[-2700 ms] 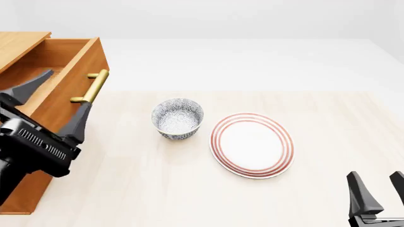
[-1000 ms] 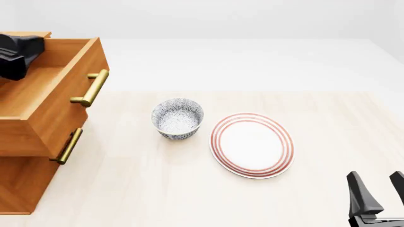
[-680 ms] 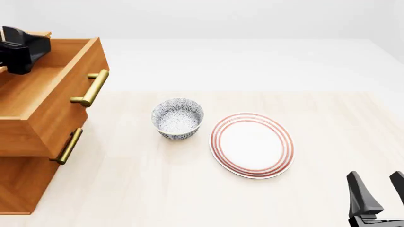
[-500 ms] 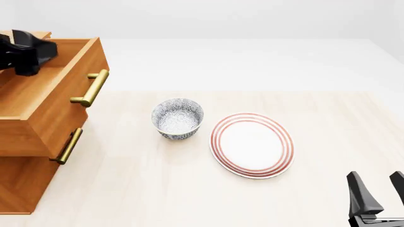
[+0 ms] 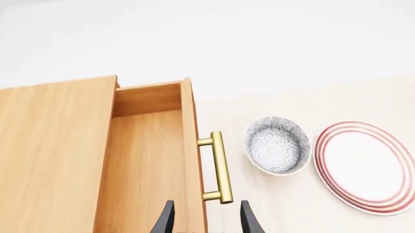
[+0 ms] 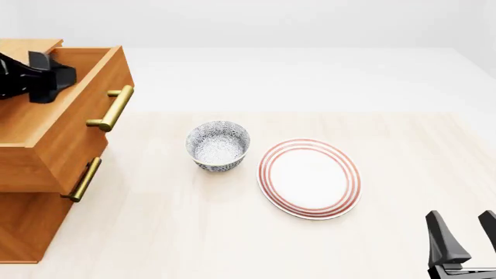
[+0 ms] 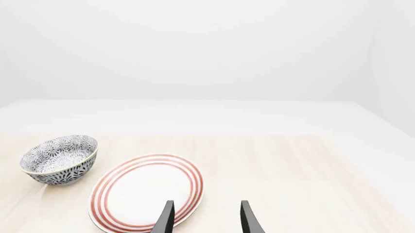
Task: Open the top drawer of the cabinet.
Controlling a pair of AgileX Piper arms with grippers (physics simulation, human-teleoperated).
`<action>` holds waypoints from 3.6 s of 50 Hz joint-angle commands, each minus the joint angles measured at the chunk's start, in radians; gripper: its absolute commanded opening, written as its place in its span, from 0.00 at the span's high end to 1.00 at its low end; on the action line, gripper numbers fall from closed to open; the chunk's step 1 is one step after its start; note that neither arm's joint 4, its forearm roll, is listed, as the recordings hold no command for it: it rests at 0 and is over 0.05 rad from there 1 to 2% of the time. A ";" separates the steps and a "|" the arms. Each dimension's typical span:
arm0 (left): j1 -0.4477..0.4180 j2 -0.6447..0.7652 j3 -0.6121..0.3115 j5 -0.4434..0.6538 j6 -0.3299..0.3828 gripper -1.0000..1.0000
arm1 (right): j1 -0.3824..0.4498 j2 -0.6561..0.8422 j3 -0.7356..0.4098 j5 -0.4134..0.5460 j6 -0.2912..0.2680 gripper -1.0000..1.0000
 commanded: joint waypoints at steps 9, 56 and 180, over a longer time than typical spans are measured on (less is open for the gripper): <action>0.024 -0.008 0.063 -0.042 -0.014 0.00 | 0.000 0.000 0.000 0.000 0.000 0.00; 0.019 -0.022 0.218 -0.202 -0.116 0.00 | 0.000 0.000 0.000 0.000 0.000 0.00; -0.116 0.091 0.250 -0.299 -0.131 0.00 | 0.000 0.000 0.000 0.000 0.000 0.00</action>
